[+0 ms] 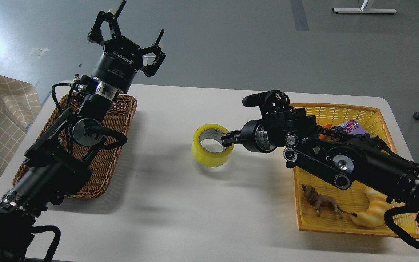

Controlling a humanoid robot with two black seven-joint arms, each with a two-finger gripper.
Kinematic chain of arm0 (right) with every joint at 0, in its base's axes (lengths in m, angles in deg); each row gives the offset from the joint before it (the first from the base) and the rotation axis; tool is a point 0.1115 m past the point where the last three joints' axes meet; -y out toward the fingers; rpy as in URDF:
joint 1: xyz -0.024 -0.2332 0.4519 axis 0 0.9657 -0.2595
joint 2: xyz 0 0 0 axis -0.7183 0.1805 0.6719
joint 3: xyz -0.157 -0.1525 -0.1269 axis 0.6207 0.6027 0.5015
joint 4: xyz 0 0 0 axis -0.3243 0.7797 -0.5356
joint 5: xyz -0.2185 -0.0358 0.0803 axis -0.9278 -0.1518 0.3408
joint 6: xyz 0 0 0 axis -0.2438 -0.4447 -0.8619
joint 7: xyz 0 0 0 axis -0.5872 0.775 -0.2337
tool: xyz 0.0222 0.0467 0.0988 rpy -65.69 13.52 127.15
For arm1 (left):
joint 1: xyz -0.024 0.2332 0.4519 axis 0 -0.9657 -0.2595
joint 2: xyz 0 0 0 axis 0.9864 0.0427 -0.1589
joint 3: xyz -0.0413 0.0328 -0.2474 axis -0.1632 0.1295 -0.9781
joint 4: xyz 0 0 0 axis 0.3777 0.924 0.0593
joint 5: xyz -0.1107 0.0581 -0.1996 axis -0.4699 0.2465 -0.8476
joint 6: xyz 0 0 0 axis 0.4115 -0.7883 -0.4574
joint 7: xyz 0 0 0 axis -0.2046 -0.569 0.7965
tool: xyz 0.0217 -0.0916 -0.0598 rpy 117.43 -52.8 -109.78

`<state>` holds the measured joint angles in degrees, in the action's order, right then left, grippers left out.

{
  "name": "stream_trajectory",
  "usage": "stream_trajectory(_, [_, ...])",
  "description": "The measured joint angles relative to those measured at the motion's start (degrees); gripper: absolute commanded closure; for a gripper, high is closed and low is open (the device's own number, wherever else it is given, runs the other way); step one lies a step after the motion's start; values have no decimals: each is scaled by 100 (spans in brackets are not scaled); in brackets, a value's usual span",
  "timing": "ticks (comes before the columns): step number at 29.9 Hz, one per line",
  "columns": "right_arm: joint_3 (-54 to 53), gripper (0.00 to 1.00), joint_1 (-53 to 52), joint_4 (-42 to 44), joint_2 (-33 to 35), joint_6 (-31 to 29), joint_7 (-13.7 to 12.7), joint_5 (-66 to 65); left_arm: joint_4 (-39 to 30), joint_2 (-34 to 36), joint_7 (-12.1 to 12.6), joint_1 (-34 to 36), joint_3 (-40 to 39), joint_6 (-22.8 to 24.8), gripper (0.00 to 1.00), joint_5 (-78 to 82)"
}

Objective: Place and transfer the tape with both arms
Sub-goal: 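Lift the tape roll and carry it toward the table center, then release the tape roll on the table and raise the right gripper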

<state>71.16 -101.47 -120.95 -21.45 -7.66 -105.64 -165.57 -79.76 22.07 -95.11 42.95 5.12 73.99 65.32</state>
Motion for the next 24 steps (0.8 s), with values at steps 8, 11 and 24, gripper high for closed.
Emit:
stream_trajectory(8, [168, 89, -78, 342, -285, 0, 0, -6, 0, -9, 6, -6, -4, 0, 2, 1])
stream_trajectory(11, [174, 89, -79, 461, -358, 0, 0, -9, 0, -9, 6, -6, -4, 0, 2, 2])
stream_trajectory(24, [178, 63, -73, 598, -454, 0, -9, -9, 0, -11, 0, -6, -4, 0, 2, 2])
